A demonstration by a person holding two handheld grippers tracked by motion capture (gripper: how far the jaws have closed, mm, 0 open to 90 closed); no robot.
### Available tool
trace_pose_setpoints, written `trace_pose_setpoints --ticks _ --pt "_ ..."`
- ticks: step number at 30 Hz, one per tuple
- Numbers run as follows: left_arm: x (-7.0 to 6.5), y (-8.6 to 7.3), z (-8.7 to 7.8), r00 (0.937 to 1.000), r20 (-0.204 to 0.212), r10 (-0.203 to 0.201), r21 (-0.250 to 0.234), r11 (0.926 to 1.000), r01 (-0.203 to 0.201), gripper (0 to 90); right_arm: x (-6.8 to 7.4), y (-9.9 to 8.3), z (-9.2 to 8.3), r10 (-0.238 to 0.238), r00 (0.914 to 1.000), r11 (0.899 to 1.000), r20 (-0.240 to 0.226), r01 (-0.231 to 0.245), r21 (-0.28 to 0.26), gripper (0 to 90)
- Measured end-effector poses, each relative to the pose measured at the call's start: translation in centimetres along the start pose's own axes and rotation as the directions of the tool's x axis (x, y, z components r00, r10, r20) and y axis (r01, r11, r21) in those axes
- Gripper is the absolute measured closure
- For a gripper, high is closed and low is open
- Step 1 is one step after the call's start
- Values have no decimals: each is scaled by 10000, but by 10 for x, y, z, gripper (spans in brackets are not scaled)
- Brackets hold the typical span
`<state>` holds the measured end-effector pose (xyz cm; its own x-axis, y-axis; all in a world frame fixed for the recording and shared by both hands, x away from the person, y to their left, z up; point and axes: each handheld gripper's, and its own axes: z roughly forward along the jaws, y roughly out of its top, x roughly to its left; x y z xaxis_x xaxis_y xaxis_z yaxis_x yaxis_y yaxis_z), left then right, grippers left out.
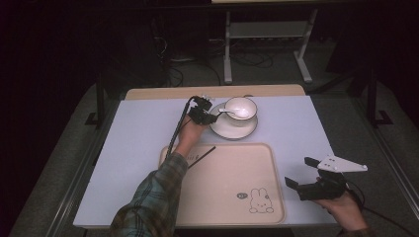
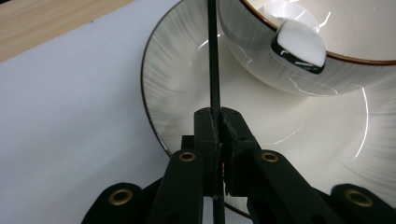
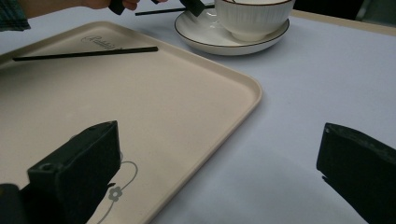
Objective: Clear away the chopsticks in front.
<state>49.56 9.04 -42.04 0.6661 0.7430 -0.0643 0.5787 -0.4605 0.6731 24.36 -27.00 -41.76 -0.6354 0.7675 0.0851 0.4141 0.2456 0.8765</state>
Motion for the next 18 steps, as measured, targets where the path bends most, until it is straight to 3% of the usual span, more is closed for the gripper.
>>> trace_pose_setpoints --ticks 3,10,18 --pt "2 1 -5 10000 -38 -33 -59 10000 33 850 0 0 0 8 10000 10000 6 -8 -18 0" --pt "11 -3 -34 9997 -113 -233 78 9997 234 851 0 0 0 30 10000 10000 19 -30 -20 0" --pt "18 -30 -74 9991 -42 -413 201 9989 414 851 0 0 -1 16 10000 10000 70 -15 -5 0"
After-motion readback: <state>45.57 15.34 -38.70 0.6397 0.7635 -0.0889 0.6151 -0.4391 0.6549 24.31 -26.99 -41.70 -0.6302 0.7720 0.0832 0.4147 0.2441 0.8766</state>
